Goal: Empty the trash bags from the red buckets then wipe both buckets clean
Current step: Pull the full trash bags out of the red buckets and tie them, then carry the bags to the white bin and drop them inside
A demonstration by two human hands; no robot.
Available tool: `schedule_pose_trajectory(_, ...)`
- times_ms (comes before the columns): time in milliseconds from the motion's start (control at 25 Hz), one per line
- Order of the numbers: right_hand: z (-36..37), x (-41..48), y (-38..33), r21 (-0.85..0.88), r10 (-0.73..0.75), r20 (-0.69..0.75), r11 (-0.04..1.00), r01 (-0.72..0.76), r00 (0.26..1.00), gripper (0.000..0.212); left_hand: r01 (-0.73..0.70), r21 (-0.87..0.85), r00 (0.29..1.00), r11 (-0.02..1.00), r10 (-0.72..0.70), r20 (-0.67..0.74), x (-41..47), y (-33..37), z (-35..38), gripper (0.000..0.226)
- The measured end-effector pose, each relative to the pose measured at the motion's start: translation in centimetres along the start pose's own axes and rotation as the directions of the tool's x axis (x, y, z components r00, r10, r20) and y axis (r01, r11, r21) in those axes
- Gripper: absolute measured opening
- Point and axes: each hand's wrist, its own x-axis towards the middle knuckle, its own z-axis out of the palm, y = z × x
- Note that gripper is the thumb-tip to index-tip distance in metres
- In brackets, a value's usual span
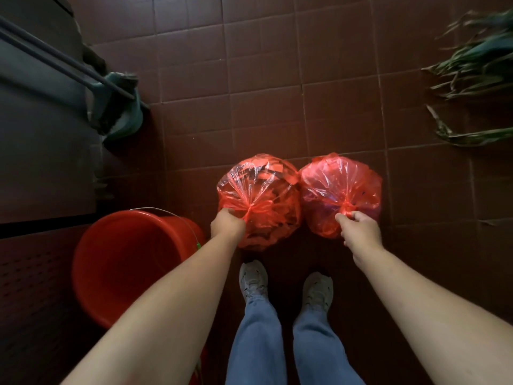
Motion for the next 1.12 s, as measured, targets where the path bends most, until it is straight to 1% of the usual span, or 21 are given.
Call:
schedule_pose_trajectory(80,0.2,0.2,0.1,-0.019,-0.011,0.009,1.000,0.011,1.000,0.016,-0.039,-0.179,0.999,0.983,0.043,0.019,-0.3,1.4,0.5,0.035)
schedule_pose_trajectory(120,0.4,0.2,0.2,-0.027,-0.022,0.012,0.999,0.022,1.000,0.018,-0.056,-0.237,0.998,0.970,0.063,0.020,-0.2,2.1,0.8,0.038)
schedule_pose_trajectory(160,0.6,0.3,0.3,-0.038,-0.035,0.010,0.999,0.036,0.999,0.020,-0.076,-0.246,0.996,0.966,0.082,0.017,-0.1,2.6,1.1,0.040)
schedule_pose_trajectory(200,0.8,0.4,0.4,-0.055,-0.051,0.001,0.997,0.051,0.999,0.021,-0.109,-0.193,0.994,0.975,0.113,0.011,0.3,3.1,1.6,0.043)
schedule_pose_trajectory(240,1.0,0.6,0.7,-0.080,-0.066,-0.010,0.995,0.065,0.998,0.022,-0.147,-0.081,0.989,0.986,0.147,-0.003,0.7,3.4,2.3,0.049)
schedule_pose_trajectory(280,1.2,0.8,0.9,-0.111,-0.080,-0.019,0.991,0.078,0.997,0.023,-0.174,0.068,0.984,0.982,0.176,-0.024,1.0,3.7,3.0,0.057)
schedule_pose_trajectory(360,1.5,1.1,1.5,-0.161,-0.106,-0.032,0.982,0.100,0.994,0.022,-0.191,0.330,0.971,0.924,0.226,-0.071,0.9,4.4,4.7,0.075)
schedule_pose_trajectory(400,1.6,1.2,1.9,-0.181,-0.120,-0.036,0.977,0.112,0.992,0.022,-0.183,0.408,0.965,0.895,0.242,-0.097,0.8,4.7,5.5,0.080)
schedule_pose_trajectory(440,1.7,1.3,2.2,-0.198,-0.133,-0.042,0.972,0.123,0.990,0.022,-0.169,0.450,0.961,0.877,0.248,-0.123,0.9,4.9,6.1,0.082)
schedule_pose_trajectory(520,1.7,1.5,3.2,-0.223,-0.162,-0.059,0.964,0.145,0.985,0.021,-0.147,0.453,0.958,0.879,0.240,-0.155,1.1,5.4,7.2,0.074)
schedule_pose_trajectory(600,1.7,1.5,4.0,-0.255,-0.194,-0.078,0.952,0.169,0.978,0.018,-0.147,0.402,0.955,0.904,0.236,-0.182,1.3,5.9,7.7,0.058)
schedule_pose_trajectory(720,1.3,1.0,4.2,-0.275,-0.191,-0.143,0.950,0.147,0.971,0.018,-0.211,0.362,0.928,0.908,0.303,-0.218,1.2,5.7,6.6,0.045)
schedule_pose_trajectory(760,1.1,0.7,4.0,-0.283,-0.183,-0.172,0.950,0.129,0.968,0.018,-0.230,0.346,0.929,0.910,0.311,-0.201,1.1,5.3,5.7,0.041)
schedule_pose_trajectory(840,0.2,0.0,3.5,-0.292,-0.157,-0.216,0.952,0.089,0.964,0.020,-0.235,0.358,0.951,0.904,0.291,-0.108,0.8,4.3,3.6,0.034)
schedule_pose_trajectory(920,-0.7,-0.4,2.7,-0.282,-0.129,-0.236,0.958,0.059,0.963,0.023,-0.237,0.452,0.967,0.860,0.255,0.021,0.4,3.2,1.5,0.025)
schedule_pose_trajectory(1000,-1.3,-0.6,1.9,-0.282,-0.112,-0.242,0.959,0.040,0.964,0.023,-0.228,0.498,0.973,0.836,0.214,0.086,-0.1,2.5,-0.2,0.028)
schedule_pose_trajectory(1040,-1.6,-0.7,1.7,-0.282,-0.107,-0.243,0.959,0.036,0.964,0.022,-0.219,0.471,0.976,0.854,0.200,0.092,-0.2,2.4,-0.8,0.030)
schedule_pose_trajectory(1120,-2.2,-0.8,1.3,-0.240,-0.086,-0.239,0.970,0.027,0.967,0.019,-0.223,0.353,0.975,0.909,0.209,0.079,-0.7,2.4,-1.5,0.033)
